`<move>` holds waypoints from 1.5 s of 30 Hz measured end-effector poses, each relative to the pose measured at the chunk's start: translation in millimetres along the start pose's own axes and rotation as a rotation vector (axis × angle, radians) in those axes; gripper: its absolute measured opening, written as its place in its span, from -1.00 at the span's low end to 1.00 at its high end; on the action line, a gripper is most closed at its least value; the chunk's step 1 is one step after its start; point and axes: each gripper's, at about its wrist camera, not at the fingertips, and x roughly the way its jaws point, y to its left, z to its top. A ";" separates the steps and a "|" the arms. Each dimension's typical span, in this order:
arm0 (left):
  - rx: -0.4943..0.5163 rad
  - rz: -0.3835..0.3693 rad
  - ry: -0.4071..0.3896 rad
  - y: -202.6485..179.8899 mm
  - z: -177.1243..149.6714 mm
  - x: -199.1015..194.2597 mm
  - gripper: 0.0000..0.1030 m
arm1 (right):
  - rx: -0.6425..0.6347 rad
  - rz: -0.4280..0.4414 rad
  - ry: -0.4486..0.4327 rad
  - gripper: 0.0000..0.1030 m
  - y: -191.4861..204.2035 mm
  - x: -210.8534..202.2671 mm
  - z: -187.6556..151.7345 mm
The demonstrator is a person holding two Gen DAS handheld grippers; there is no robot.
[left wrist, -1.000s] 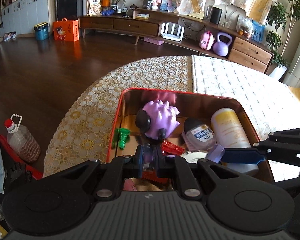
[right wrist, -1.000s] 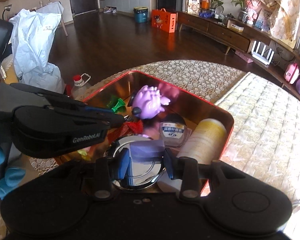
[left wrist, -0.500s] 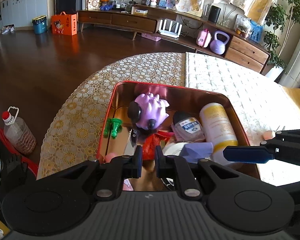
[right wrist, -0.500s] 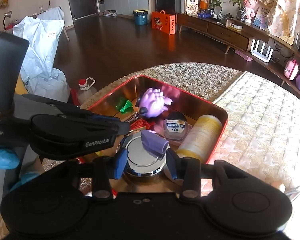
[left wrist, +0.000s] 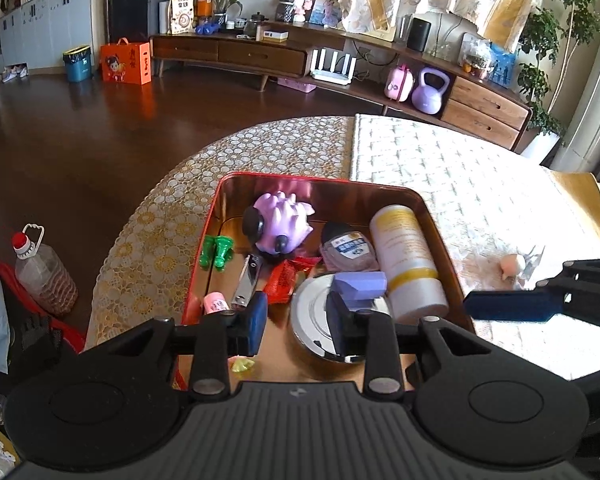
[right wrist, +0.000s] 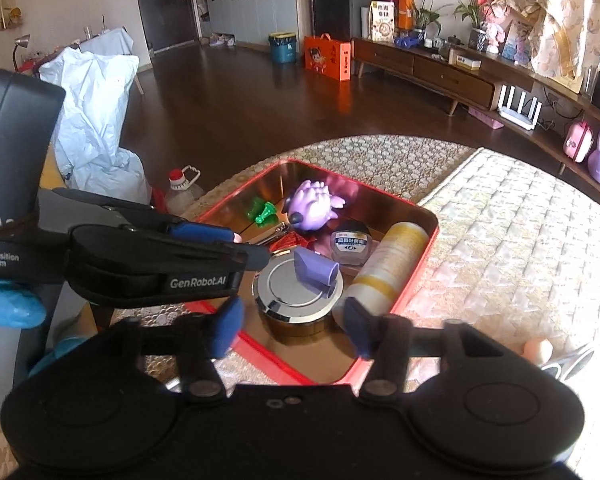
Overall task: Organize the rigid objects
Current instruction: 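Open the left tool over the red box while the right tool releases the purple item inside, then move the left tool to the small round ball while the right tool approaches the white sunglasses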
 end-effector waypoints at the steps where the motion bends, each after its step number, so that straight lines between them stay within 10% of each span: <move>1: 0.002 -0.002 -0.003 -1.9 -1.0 -2.8 -0.36 | -0.002 0.004 -0.003 0.20 -0.1 -3.3 -1.0; 5: 0.010 -0.007 -0.029 -9.9 -5.9 -17.0 0.14 | 0.001 0.005 -0.020 0.28 -1.1 -17.4 -8.0; 28: 0.127 -0.068 -0.096 -106.5 -17.3 -71.5 0.47 | 0.173 -0.072 -0.129 0.80 -61.6 -106.9 -79.6; 45: 0.198 -0.130 -0.083 -183.6 -11.9 -36.1 0.61 | 0.275 -0.175 -0.182 0.96 -137.5 -129.6 -127.8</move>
